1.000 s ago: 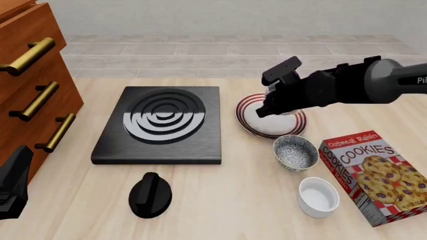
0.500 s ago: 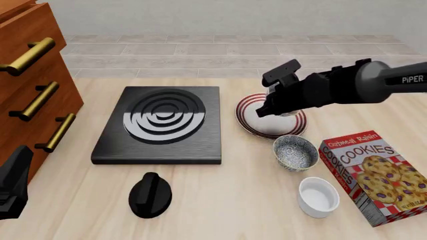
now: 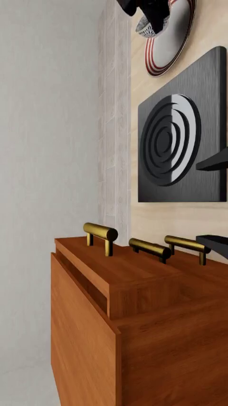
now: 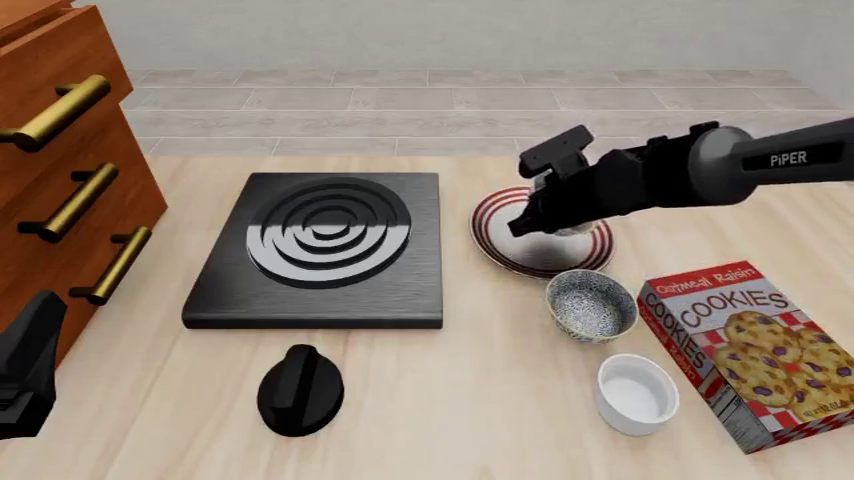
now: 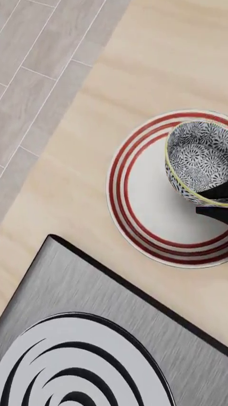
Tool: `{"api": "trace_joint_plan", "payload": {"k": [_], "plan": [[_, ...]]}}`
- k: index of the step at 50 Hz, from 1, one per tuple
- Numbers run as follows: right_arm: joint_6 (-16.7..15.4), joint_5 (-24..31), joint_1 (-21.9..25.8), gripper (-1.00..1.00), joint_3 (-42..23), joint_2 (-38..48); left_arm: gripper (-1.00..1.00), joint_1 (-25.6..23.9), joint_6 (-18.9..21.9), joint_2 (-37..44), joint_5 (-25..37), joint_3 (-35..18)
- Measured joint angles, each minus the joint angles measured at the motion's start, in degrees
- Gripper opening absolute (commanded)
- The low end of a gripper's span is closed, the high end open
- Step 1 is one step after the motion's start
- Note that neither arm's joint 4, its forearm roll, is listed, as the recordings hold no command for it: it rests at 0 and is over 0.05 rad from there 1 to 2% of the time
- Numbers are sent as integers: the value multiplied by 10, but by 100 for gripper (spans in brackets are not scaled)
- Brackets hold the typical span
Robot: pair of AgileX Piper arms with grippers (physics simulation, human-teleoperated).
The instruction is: Pick the akita bowl from table center and place it on the plate.
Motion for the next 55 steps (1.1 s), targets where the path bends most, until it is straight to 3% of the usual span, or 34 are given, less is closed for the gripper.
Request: {"api": "trace_joint_plan", "payload": {"k": [39, 40, 55], "plan": [[12, -32, 16, -100, -3, 48, 100, 0, 0, 0, 0, 0], [12, -32, 16, 100, -3, 49, 100, 0, 0, 0, 0, 0], [2, -38, 10, 100, 0, 58, 100, 0, 0, 0, 0, 0]]}}
